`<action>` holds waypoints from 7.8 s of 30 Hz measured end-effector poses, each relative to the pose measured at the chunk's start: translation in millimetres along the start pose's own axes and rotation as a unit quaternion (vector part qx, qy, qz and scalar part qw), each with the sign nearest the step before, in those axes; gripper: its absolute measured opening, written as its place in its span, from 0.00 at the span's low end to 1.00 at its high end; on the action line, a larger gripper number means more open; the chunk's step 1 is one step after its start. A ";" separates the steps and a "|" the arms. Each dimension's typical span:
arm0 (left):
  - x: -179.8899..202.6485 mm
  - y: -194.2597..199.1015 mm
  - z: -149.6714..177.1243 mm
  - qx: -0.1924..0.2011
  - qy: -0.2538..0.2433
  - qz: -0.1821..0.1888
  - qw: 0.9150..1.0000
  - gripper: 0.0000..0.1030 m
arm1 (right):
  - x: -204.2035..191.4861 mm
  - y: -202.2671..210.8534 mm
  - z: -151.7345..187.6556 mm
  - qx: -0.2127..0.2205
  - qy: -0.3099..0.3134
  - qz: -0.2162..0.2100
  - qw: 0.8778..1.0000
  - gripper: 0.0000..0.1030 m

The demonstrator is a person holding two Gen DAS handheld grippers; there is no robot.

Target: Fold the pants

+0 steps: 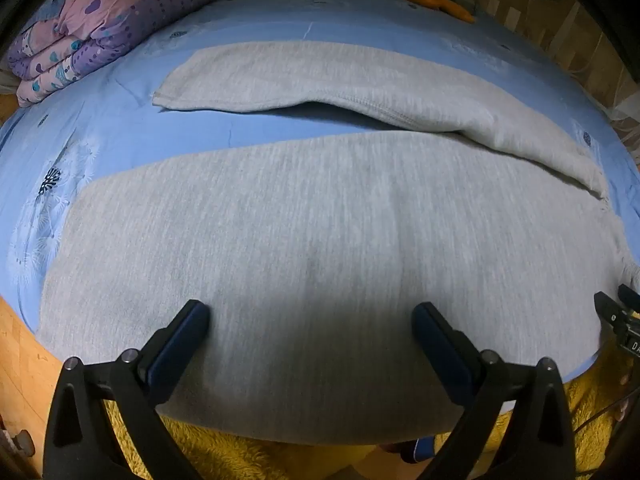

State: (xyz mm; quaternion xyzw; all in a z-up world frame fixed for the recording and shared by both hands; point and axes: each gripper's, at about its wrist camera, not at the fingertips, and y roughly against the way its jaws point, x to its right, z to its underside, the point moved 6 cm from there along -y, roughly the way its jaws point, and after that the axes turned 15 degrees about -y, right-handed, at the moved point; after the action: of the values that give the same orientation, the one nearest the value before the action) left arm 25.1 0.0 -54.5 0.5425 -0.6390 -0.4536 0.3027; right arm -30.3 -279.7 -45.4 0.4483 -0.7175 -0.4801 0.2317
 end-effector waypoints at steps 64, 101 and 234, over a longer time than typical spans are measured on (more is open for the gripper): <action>-0.2 -0.5 0.2 -0.002 -0.001 -0.003 1.000 1.00 | -0.4 1.7 -0.8 0.001 -0.001 0.001 1.000 1.00; -5.9 21.5 5.1 -0.048 0.007 0.022 0.999 1.00 | -6.6 14.3 -15.5 -0.024 0.011 -0.045 0.999 1.00; -31.7 111.2 -66.7 0.094 -0.068 0.086 0.989 0.02 | 25.2 94.4 -80.3 0.045 0.172 -0.082 0.981 0.11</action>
State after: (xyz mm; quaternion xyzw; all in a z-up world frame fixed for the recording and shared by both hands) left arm 44.5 13.9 76.8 0.4796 -0.7423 -0.3991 0.2442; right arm -21.2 -327.2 71.3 0.5917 -0.6486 -0.3801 0.2911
